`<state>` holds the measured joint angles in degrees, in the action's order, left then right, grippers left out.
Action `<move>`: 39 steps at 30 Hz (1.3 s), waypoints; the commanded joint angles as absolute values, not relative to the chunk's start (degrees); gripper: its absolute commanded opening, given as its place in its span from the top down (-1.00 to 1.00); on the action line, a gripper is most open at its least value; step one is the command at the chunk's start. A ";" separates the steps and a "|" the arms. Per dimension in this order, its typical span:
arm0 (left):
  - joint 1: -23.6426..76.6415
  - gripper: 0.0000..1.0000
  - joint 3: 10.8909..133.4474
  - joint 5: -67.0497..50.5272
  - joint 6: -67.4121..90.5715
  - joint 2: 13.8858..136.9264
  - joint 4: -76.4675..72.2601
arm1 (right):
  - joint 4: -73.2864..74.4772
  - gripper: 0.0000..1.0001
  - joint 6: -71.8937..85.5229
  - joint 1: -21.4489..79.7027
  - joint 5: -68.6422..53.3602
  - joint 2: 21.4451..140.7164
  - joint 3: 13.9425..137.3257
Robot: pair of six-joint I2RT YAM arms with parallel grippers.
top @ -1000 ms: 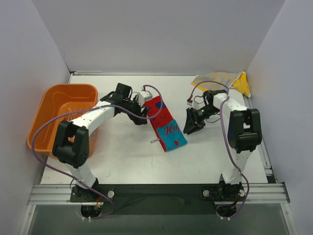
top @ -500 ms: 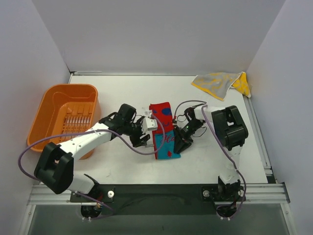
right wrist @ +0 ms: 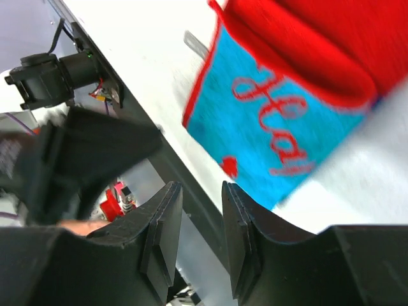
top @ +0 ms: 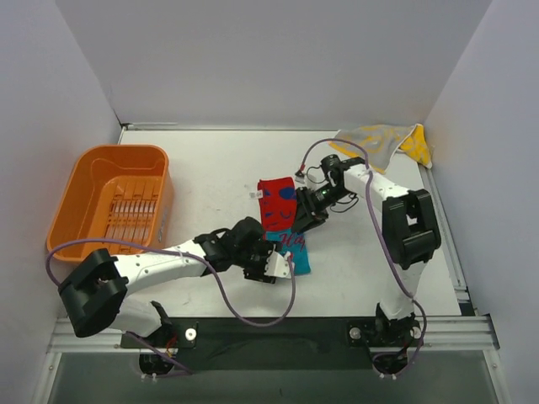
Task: Roll the towels
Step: Roll the towel
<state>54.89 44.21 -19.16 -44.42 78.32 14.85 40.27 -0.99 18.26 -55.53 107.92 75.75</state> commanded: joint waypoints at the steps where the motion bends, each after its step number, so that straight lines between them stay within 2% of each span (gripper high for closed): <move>1: 57.47 -0.29 44.30 -16.09 -45.97 81.02 4.76 | 40.26 0.37 2.19 21.70 -57.92 115.02 79.36; 5: 60.11 -0.18 44.04 -15.30 -46.05 83.32 2.55 | 38.24 0.39 3.51 23.20 -57.13 120.39 80.07; 6: 60.64 -0.09 43.69 -15.55 -45.79 83.58 1.16 | 37.80 0.39 3.95 23.38 -57.04 121.28 79.55; 10: 61.26 0.06 42.72 -18.01 -45.97 84.64 1.05 | 34.19 0.40 5.88 23.55 -56.25 124.62 77.87; 19: 61.87 0.07 41.66 -14.68 -42.80 89.90 1.59 | 32.26 0.40 6.59 23.73 -55.37 125.42 76.38; 21: 62.31 0.13 41.22 -12.49 -42.28 90.44 0.80 | 32.26 0.40 6.33 23.99 -55.28 125.07 75.94; 26: 62.49 0.53 43.50 -14.93 -40.43 90.35 4.65 | 31.91 0.40 5.71 25.40 -55.02 123.75 74.53; 27: 62.49 0.72 43.94 -15.46 -39.56 90.09 7.01 | 31.38 0.40 5.89 25.57 -55.02 123.31 73.66; 30: 62.40 1.00 45.35 -16.87 -37.89 88.95 10.62 | 31.29 0.39 5.54 25.75 -54.49 121.47 73.30; 39: 61.00 1.00 47.90 -21.70 -33.41 84.64 16.95 | 33.05 0.25 4.22 23.55 -51.07 114.35 79.98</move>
<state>61.78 44.88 -17.15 -36.51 87.05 12.95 31.64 5.91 24.67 -54.46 118.83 76.36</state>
